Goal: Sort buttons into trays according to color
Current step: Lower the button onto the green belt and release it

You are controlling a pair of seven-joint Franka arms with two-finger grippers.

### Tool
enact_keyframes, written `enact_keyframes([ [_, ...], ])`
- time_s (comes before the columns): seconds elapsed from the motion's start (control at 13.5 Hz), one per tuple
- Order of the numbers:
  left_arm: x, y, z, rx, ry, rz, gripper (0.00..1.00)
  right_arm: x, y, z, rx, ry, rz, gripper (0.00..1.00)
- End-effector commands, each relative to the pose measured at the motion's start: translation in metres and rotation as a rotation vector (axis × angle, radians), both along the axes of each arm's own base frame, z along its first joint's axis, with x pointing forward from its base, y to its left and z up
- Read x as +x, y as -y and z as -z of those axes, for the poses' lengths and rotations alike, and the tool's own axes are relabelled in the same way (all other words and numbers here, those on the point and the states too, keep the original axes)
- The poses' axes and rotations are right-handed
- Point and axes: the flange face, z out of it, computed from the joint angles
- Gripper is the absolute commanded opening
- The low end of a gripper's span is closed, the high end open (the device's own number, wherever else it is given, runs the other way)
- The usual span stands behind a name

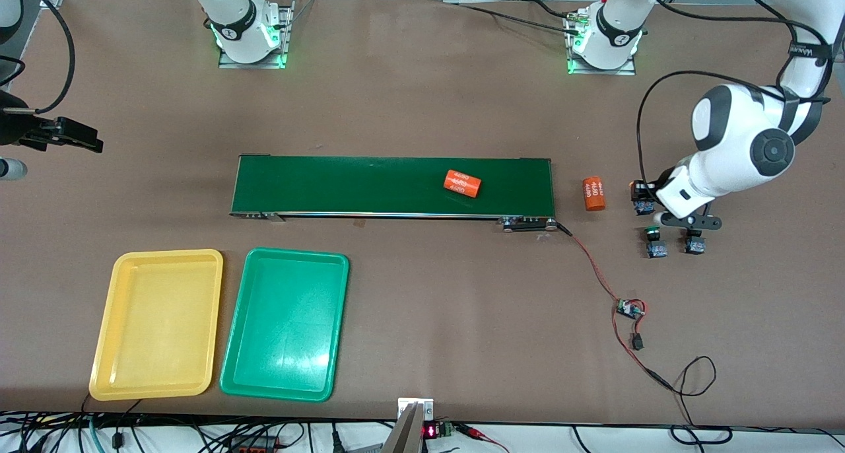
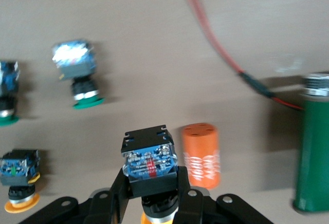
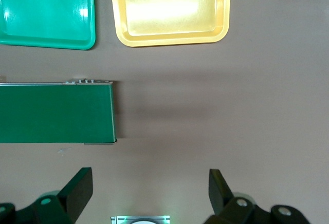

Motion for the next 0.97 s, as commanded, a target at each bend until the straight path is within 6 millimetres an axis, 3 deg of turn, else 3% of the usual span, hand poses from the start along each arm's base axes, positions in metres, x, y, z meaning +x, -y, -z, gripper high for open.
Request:
enact_keyframes([
  [0.0, -0.006, 0.074, -0.009, -0.001, 0.009, 0.129, 0.00, 0.001, -0.003, -0.002, 0.012, 0.002, -0.007, 1.00],
  [0.15, -0.020, 0.141, -0.005, -0.054, 0.004, 0.116, 0.00, 0.002, -0.005, 0.001, 0.015, -0.006, -0.010, 1.00],
  [0.3, -0.028, 0.178, 0.009, -0.079, 0.006, 0.099, 0.00, 0.001, -0.003, 0.001, 0.012, -0.008, -0.009, 1.00],
  [0.59, -0.040, 0.209, 0.056, -0.103, -0.044, 0.151, 0.01, 0.001, -0.004, 0.001, 0.013, -0.011, -0.009, 1.00],
  [0.67, -0.043, 0.216, 0.058, -0.107, -0.038, 0.160, 0.05, 0.001, -0.004, 0.001, 0.010, -0.011, -0.010, 1.00],
  [0.74, -0.045, 0.223, 0.058, -0.112, -0.032, 0.168, 0.25, 0.001, -0.004, 0.001, 0.010, -0.011, -0.010, 1.00],
  [0.82, -0.046, 0.226, 0.055, -0.115, -0.025, 0.179, 0.95, 0.001, -0.004, 0.001, 0.010, -0.009, -0.010, 1.00],
  [0.89, -0.044, 0.225, 0.045, -0.115, -0.005, 0.180, 1.00, 0.001, -0.006, 0.001, 0.010, -0.009, -0.013, 1.00],
])
